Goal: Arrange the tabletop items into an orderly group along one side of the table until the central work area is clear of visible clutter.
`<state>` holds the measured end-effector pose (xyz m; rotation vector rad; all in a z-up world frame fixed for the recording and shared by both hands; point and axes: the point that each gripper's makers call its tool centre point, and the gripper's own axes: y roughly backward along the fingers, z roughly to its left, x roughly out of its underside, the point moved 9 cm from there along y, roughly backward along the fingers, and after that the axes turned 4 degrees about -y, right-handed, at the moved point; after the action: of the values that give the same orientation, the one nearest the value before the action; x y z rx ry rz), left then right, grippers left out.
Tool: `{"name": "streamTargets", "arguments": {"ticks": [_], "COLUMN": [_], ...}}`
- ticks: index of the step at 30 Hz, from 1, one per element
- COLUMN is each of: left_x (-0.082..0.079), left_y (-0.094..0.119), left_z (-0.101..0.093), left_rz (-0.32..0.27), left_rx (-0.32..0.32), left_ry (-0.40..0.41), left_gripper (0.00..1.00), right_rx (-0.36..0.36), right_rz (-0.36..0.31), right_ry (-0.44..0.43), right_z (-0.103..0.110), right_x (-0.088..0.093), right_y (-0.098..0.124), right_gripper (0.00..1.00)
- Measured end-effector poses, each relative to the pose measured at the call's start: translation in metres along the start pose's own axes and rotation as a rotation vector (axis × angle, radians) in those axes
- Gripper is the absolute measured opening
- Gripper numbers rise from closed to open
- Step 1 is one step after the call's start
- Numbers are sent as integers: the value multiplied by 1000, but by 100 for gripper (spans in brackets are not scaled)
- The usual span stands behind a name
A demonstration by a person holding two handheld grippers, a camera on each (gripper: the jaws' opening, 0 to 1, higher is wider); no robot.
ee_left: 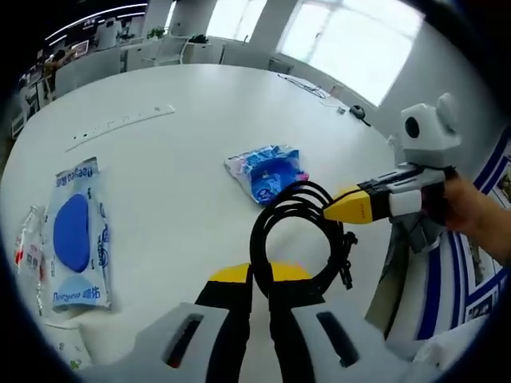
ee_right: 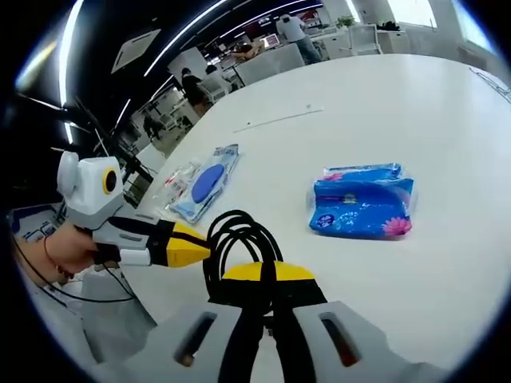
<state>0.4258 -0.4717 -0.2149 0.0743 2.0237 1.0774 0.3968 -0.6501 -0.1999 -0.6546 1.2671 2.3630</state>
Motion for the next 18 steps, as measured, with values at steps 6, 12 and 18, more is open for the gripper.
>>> {"name": "streamTargets", "arguments": {"ticks": [6,12,18], "left_x": [0,1,4], "left_y": [-11,-22,-34], "left_z": [-4,-3,1], "left_rz": [21,45,64], "left_rx": [14,20,23], "left_ry": [5,16,34], "left_gripper": [4,4,4], "right_rx": [8,5,5], "right_rz": [23,45,69], "right_ry": [-10,-38,-47], "right_z": [-12,-25,-35], "right_x": [1,5,7], "right_y": [-2,-9,-17], "right_gripper": [0,0,0]}}
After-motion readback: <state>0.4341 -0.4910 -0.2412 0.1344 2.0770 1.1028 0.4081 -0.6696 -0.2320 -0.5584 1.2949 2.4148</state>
